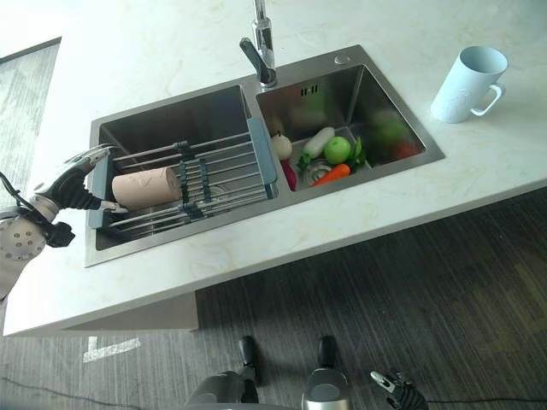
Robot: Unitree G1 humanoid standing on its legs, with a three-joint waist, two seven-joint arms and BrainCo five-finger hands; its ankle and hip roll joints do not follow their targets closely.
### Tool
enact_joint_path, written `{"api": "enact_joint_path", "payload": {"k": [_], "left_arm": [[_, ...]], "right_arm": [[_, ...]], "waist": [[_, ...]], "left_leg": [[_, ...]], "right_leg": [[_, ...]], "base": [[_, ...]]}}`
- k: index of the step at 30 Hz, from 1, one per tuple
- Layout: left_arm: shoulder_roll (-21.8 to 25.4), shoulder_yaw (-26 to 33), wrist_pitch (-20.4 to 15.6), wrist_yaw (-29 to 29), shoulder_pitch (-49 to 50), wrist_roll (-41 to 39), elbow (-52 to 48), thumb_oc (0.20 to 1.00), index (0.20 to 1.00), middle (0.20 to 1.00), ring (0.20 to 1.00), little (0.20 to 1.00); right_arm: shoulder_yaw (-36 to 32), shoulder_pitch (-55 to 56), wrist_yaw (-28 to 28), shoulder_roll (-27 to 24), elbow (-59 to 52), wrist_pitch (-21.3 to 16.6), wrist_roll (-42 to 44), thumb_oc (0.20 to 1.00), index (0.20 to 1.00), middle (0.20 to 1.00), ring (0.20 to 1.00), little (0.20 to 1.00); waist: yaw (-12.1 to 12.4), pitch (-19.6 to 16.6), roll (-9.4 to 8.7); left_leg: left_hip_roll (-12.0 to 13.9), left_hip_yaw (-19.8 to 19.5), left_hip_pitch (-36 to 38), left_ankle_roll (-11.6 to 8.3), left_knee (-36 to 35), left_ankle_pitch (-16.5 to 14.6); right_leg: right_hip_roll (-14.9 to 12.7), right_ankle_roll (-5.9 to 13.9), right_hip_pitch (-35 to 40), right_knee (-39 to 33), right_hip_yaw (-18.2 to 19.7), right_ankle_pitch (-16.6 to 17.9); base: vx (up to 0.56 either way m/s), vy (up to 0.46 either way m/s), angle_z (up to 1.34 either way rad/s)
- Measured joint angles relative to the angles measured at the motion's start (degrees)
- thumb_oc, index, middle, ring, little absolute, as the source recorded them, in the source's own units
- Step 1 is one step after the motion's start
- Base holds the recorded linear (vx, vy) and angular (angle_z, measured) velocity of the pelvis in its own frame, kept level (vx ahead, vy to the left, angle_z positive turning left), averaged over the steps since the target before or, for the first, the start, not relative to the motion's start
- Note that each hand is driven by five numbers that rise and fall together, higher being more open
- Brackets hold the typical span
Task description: Place the dishes in the dishwasher.
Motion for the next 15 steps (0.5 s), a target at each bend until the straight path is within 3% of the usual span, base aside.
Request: {"api": "enact_joint_path", "payload": {"k": [9,15], "left_arm": [[0.6,-0.2,-0.7,4.6,-0.9,2.5,0.5,1.000,1.000,1.000,1.000,1.000],[0.7,-0.2,-0.2,10.7,-1.7,4.2,1.2,1.000,1.000,1.000,1.000,1.000]], "right_arm": [[0.0,0.0,0.2,-0.1,-0.2,0.1,0.0,1.000,1.000,1.000,1.000,1.000],[0.3,-0.4,0.0,-0.6,-1.8,0.2,1.1,1.000,1.000,1.000,1.000,1.000]], "waist": [[0.0,1.0,0.15],[-0.1,3.2,-0.24]], "left_leg": [[0.0,-0.2,-1.2,-0.07,0.0,0.1],[0.0,-0.2,-2.3,-0.11,0.0,0.2]], "right_leg": [[0.0,0.00,-1.1,0.0,-0.1,0.0],[0.0,0.01,-2.3,0.0,-0.1,0.1]], "base": [[-0.03,0.012,0.00],[-0.06,0.008,0.00]]}}
